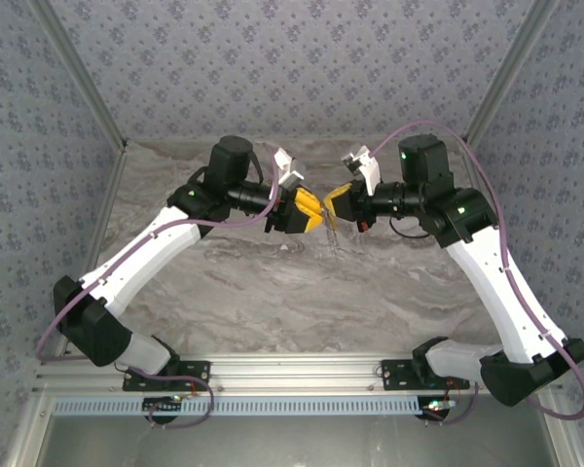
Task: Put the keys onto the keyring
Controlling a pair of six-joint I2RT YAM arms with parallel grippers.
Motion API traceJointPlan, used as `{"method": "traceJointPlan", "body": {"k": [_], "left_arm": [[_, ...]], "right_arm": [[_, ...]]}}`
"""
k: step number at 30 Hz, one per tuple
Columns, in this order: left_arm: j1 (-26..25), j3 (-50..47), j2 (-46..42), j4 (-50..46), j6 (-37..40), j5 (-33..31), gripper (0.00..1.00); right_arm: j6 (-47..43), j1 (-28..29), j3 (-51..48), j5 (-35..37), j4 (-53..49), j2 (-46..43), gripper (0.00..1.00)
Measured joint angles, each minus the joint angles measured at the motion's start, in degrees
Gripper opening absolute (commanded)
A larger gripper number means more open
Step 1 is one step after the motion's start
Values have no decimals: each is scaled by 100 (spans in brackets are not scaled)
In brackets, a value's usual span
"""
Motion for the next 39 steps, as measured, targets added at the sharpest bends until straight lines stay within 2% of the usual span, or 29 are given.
{"method": "traceJointPlan", "body": {"k": [9, 25, 28, 35, 39], "left_arm": [[13, -4, 0, 293, -133, -2, 40], [13, -2, 20, 551, -302, 7, 36], [11, 20, 72, 621, -348, 24, 30], [13, 24, 131, 688, -439, 42, 2], [4, 26, 131, 758, -439, 50, 0]], "right_arm": [[63, 0, -83, -48, 76, 0, 0], [125, 0, -107, -221, 212, 0, 0], [125, 0, -149, -240, 223, 0, 0], [177, -33, -164, -260, 212, -31, 0], [229, -48, -164, -258, 212, -74, 0]]}}
